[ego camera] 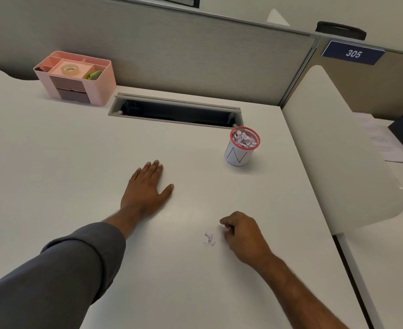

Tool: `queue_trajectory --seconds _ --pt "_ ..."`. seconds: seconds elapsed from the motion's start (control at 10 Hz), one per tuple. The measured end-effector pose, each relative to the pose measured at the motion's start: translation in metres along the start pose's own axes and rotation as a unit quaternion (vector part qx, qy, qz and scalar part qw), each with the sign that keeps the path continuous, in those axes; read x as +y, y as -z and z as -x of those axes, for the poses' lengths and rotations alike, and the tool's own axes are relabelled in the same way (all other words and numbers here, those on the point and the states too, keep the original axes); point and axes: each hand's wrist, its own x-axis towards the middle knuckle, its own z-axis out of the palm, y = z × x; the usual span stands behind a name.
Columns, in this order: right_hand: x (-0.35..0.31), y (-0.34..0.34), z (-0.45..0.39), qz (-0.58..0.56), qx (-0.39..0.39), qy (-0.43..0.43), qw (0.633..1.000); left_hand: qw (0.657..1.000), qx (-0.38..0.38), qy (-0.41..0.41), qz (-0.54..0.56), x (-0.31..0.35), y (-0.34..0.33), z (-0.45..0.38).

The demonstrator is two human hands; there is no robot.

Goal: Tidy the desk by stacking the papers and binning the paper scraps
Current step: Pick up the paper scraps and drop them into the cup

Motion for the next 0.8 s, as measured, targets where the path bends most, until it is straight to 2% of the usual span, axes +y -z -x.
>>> queue_trajectory --seconds 0.1,0.3,0.6,0.7,0.8 --pt "-0.011 -0.011 0.007 0.017 -0.083 0.031 0.996 1.000 0.000 -0.001 0.000 -0.001 -0.001 0.000" --pt "-0.035 -0.034 0.012 0.119 -0.091 0.097 0.984 1.000 -0.001 -0.002 -0.002 0.001 0.001 0.000" --pt "-0.035 -0.039 0.006 0.153 -0.098 0.097 0.979 1.000 -0.003 -0.002 -0.002 0.001 0.002 -0.001" --pt "-0.026 -0.032 -0.003 0.093 -0.076 0.080 0.990 1.000 -0.005 -0.003 -0.002 0.000 0.001 0.000" --pt "-0.013 -0.004 -0.020 -0.039 -0.006 -0.015 0.999 1.000 -0.005 -0.005 -0.004 -0.001 0.000 -0.001"
